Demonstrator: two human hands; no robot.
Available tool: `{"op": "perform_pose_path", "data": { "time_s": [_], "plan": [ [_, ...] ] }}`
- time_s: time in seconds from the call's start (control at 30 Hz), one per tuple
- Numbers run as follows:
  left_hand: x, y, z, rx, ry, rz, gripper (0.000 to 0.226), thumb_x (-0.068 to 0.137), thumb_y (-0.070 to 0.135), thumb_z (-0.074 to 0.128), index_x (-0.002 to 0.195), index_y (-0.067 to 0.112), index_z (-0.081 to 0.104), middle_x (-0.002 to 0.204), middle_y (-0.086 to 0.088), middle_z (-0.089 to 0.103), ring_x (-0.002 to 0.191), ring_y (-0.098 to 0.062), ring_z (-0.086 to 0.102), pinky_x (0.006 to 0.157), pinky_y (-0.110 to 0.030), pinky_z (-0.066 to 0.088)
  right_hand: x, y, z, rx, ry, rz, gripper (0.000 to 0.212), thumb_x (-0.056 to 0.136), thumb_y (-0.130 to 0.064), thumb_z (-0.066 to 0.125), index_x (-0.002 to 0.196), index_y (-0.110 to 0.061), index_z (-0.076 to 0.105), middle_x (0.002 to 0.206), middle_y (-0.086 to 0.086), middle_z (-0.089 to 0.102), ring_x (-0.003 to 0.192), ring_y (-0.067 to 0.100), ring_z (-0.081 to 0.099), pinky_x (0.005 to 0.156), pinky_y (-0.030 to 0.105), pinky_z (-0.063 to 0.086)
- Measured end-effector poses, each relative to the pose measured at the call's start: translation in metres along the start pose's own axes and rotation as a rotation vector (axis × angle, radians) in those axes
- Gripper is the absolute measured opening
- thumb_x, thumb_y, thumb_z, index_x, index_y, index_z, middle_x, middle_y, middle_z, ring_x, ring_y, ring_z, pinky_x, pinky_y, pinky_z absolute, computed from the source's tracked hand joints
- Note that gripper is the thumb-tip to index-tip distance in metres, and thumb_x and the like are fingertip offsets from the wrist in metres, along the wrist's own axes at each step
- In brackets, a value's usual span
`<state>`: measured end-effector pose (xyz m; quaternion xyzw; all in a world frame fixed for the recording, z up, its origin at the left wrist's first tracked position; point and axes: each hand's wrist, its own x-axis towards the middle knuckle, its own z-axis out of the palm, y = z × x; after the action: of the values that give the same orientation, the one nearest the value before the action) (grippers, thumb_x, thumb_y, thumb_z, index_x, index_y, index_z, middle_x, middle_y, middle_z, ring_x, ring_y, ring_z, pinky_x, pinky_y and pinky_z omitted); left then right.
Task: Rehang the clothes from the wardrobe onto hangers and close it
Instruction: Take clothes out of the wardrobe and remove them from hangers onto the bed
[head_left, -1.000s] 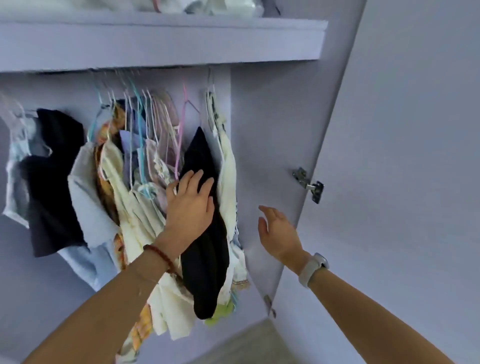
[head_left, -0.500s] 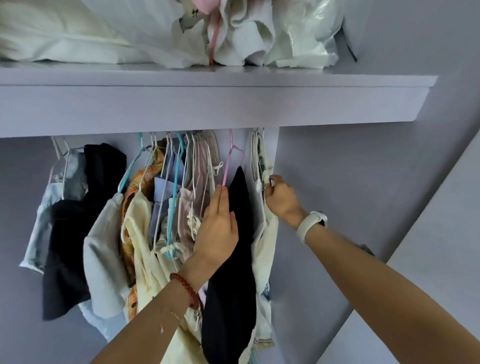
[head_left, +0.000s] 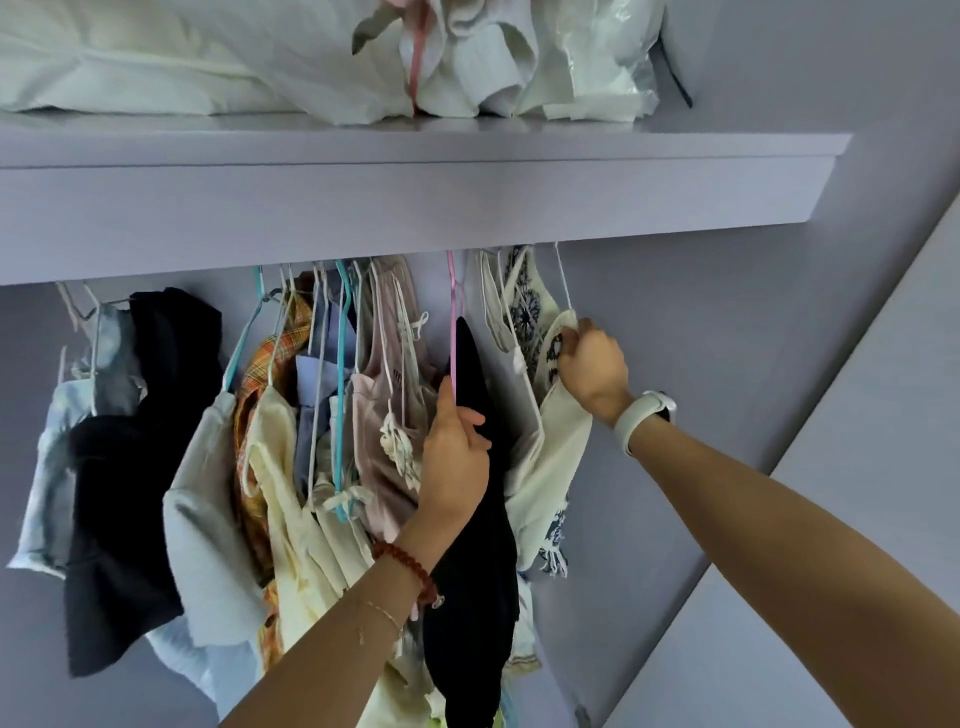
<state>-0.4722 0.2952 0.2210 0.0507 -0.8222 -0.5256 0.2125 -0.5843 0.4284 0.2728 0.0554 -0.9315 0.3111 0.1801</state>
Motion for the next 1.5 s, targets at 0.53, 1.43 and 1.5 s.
{"op": "perform_pose_path", "data": {
  "time_s": [0.53, 1.43, 1.5],
  "plan": [
    [-0.067, 0.019, 0.058, 0.5, -0.139, 0.709, 0.05, 0.09, 0.013, 0.048, 0.138, 0.004, 0.037, 0.141, -0.017, 0.04, 0.134, -0.032, 0.034, 0.108, -0.047, 0.027, -0.228, 0.135, -0.079, -0.318, -0.089, -0.022, 0.025, 0.097, -0.021, 0.037, 0.101, -0.003, 0.054, 0.078, 0.013, 0.064, 0.069, 0.035, 0.061, 0.058, 0.037, 0.045],
    [-0.516, 0.089, 0.26, 0.218, -1.611, 1.151, 0.025, 0.096, 0.021, 0.043, 0.089, 0.012, 0.066, 0.094, -0.002, 0.057, 0.073, -0.022, 0.054, 0.055, -0.027, 0.034, -0.79, 0.16, -0.206, -0.222, 0.29, 1.381, 0.02, 0.097, -0.024, 0.039, 0.102, -0.017, 0.057, 0.088, 0.005, 0.066, 0.078, 0.028, 0.064, 0.06, 0.03, 0.044],
    [-0.551, 0.097, 0.273, 0.303, -1.649, 1.251, 0.026, 0.096, 0.024, 0.043, 0.092, 0.012, 0.065, 0.095, -0.005, 0.056, 0.08, -0.029, 0.057, 0.062, -0.036, 0.044, -0.807, 0.159, -0.201, -0.001, 0.252, 1.397, 0.02, 0.099, -0.025, 0.035, 0.09, -0.018, 0.051, 0.093, -0.004, 0.059, 0.079, 0.019, 0.059, 0.062, 0.022, 0.048]
  ]
}}
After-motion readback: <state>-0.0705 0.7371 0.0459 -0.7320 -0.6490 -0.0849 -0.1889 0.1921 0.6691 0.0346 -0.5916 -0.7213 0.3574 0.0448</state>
